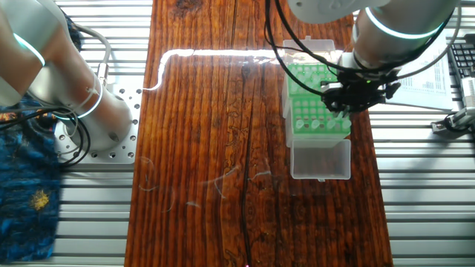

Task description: Transfer all large pipette tips from one holder to another

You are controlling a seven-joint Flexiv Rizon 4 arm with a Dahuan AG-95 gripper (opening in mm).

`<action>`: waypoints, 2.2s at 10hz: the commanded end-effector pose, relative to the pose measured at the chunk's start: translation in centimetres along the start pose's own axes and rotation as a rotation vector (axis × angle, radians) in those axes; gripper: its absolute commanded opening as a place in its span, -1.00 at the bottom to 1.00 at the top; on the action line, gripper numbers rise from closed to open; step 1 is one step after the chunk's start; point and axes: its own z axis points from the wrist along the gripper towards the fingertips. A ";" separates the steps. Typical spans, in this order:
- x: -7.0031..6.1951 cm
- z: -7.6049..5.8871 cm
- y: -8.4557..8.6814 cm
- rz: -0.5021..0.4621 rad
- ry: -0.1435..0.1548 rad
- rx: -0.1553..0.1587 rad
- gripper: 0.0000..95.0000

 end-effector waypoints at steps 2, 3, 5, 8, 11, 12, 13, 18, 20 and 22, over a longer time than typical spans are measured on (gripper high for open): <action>0.2 -1.0 0.0 0.003 0.004 -0.010 -1.00; 0.2 -1.3 0.0 0.003 0.003 -0.011 -1.00; 0.1 -1.8 -0.1 0.003 0.004 -0.015 -1.00; -0.1 -3.3 -0.2 0.018 0.023 -0.037 -1.00; -0.4 -5.1 -0.1 0.016 0.045 -0.044 -1.00; -0.5 -5.8 0.0 0.016 0.053 -0.045 -1.00; -0.7 -6.4 0.1 0.016 0.059 -0.046 -1.00; -1.3 -9.7 0.8 0.017 0.072 -0.048 -1.00; -1.4 -10.3 0.9 0.016 0.073 -0.050 -1.00; -1.6 -11.1 1.0 0.016 0.074 -0.052 -1.00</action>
